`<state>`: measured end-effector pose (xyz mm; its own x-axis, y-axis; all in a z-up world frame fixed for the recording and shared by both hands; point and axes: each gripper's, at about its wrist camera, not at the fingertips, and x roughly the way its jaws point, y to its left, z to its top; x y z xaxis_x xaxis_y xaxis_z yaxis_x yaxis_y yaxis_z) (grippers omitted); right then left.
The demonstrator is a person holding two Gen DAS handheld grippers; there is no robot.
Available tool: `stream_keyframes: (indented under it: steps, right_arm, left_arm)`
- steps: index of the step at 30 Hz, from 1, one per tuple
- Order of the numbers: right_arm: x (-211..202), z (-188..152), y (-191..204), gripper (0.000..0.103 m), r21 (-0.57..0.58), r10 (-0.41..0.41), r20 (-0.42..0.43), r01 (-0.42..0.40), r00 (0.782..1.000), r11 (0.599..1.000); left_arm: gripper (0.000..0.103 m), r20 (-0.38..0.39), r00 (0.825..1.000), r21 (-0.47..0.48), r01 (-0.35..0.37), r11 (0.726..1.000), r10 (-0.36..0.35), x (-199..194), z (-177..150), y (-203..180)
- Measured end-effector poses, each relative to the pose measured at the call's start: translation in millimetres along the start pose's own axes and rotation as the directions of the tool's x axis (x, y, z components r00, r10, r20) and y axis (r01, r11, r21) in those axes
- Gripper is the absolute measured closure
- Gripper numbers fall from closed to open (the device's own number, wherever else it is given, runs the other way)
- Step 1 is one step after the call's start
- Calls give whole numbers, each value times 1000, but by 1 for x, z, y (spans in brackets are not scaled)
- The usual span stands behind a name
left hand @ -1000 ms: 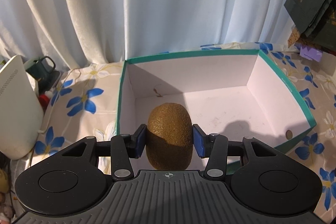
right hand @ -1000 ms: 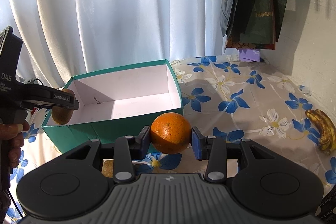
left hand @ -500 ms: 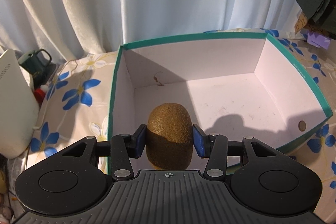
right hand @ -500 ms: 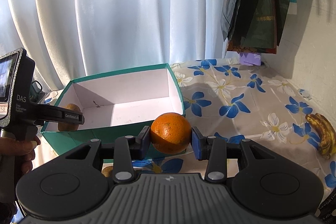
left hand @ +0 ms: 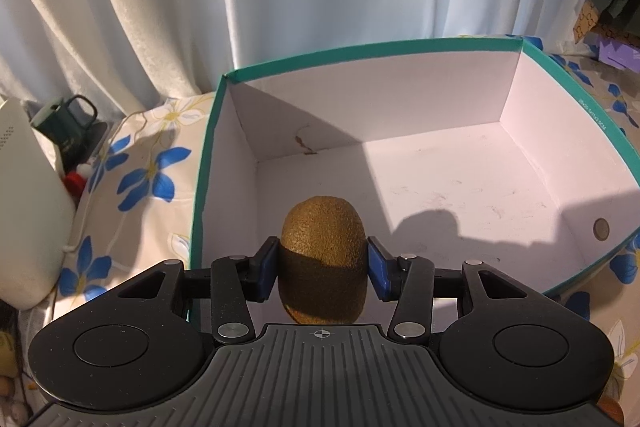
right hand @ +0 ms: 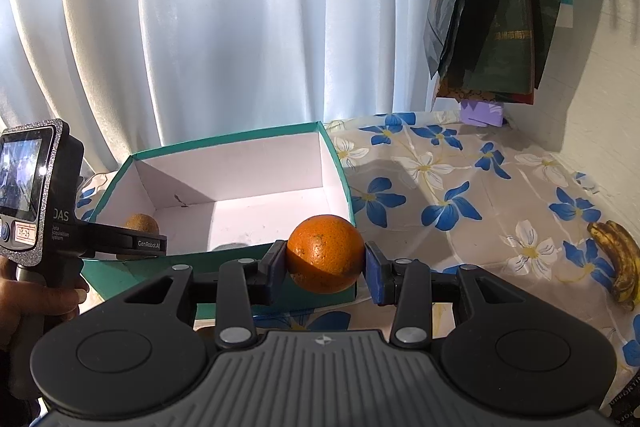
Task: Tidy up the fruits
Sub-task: 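Carry the kiwi into the box and open the left tool while the right tool carries the orange, then lower the orange into the box and open the right tool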
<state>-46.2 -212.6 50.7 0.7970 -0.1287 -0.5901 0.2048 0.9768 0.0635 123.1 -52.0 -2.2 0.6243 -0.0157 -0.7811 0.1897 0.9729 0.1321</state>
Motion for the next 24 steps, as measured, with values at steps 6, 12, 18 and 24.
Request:
stream_keyframes:
  steps: [6,12,18,24]
  right_arm:
    - [2,2,3,63,-8,8,3,-8,1000,1000]
    - [8,5,2,63,-14,19,-2,-19,1000,1000]
    - [10,8,0,63,-15,19,2,-19,1000,1000]
    - [16,11,-2,63,-23,22,8,-22,1000,999]
  left_arm:
    - [52,0,1000,9,-16,1000,16,2,1,-2]
    - [52,0,999,21,-36,999,36,4,1,-5]
    - [51,3,999,27,-43,999,43,5,2,-4]
    - [44,28,1000,-16,-3,1000,4,-12,3,3]
